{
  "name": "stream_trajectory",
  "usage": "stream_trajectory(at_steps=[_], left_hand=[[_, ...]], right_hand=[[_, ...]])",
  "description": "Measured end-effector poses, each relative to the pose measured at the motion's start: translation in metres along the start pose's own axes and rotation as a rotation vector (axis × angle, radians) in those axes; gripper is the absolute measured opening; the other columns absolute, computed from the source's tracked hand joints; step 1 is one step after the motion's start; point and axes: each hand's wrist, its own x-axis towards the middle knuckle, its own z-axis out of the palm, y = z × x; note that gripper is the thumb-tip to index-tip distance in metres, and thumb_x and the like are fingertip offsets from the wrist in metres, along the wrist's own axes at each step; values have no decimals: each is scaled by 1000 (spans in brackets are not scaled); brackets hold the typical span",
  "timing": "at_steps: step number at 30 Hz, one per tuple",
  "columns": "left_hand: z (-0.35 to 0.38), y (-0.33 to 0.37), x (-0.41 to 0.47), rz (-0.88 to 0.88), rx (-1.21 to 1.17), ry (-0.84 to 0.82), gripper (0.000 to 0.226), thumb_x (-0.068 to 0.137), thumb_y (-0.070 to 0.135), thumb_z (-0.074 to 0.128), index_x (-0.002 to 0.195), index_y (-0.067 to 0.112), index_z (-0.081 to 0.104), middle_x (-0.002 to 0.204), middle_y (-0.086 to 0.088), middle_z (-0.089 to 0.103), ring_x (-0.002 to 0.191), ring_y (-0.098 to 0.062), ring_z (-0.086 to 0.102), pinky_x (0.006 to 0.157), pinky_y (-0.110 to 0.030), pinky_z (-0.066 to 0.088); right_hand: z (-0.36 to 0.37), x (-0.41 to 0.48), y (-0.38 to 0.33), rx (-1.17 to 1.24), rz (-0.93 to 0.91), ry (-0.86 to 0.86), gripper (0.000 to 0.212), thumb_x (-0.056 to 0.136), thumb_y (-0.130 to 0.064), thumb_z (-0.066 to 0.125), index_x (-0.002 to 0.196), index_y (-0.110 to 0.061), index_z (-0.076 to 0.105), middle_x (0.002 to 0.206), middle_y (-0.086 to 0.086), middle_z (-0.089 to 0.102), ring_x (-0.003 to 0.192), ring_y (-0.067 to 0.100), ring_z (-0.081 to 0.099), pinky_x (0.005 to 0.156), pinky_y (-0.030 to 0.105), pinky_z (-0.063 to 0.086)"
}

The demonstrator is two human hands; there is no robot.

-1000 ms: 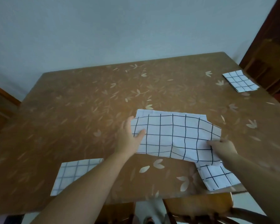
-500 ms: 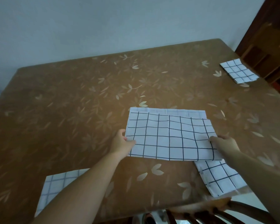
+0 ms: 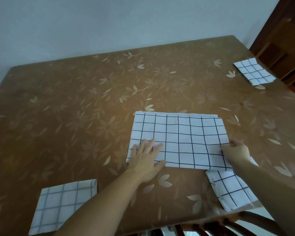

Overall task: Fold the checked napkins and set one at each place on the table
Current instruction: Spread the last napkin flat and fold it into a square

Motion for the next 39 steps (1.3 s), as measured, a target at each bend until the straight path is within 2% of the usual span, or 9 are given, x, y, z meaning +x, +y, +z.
stream_trajectory(at_steps=[5,9,12,16,24,30,32,35,39], left_hand=[[13,1,8,-64,70,-22,67,95,68,14,152,42,-11,161,7,-23,146,-23,-27,118,-51,-14],[18,3,10,-94,78,-7,67,95,68,11,150,41,-17,158,6,-29,143,-23,-33,116,-53,-17],[20,6,9,-108,85,10,68,94,68,10,149,40,-20,158,5,-30,142,-23,-34,116,-53,-18],[22,7,9,-117,78,30,67,93,69,8,148,41,-21,158,6,-29,142,-22,-34,115,-52,-19],[24,6,9,-118,52,49,68,93,70,11,149,43,-19,159,8,-28,143,-20,-33,115,-52,-20],[23,3,9,-103,75,60,70,92,72,10,150,43,-17,160,8,-25,145,-21,-30,116,-52,-17],[22,4,8,-109,83,40,70,92,72,9,150,42,-18,160,7,-26,144,-22,-31,116,-52,-17],[19,7,9,-128,73,11,70,93,70,12,150,41,-16,160,6,-26,144,-23,-31,116,-53,-16],[14,10,10,-133,33,1,71,92,72,15,152,41,-9,162,6,-20,146,-22,-28,117,-53,-16]], right_hand=[[1,0,1,-70,-95,46,41,89,-11,53,130,-14,52,112,5,63,93,27,58,71,34,50],[8,-12,11,-504,-568,102,50,89,-19,60,137,-14,48,144,9,43,127,29,44,98,44,39],[27,-24,17,-769,-778,-82,56,92,-42,45,143,-21,44,153,5,37,140,27,34,110,46,30],[56,-43,26,-990,-894,-246,63,95,-60,22,152,-33,25,161,-1,20,149,24,15,118,42,5],[76,-52,30,-1092,-854,-348,72,88,-72,2,151,-40,-12,162,-5,-16,147,20,-20,117,47,-11],[52,-33,38,-1150,-826,-320,77,88,-73,3,154,-35,-2,163,-4,-5,150,23,-7,117,49,-10],[44,-32,35,-1144,-908,-256,71,92,-66,20,153,-28,22,160,3,24,148,28,19,115,49,-1],[47,-37,34,-1079,-1277,-183,43,85,-38,43,122,-22,57,122,4,62,117,26,54,106,50,24],[57,-42,33,-1078,-1522,-137,27,77,-16,41,78,-19,68,78,0,64,76,24,64,98,45,33]])
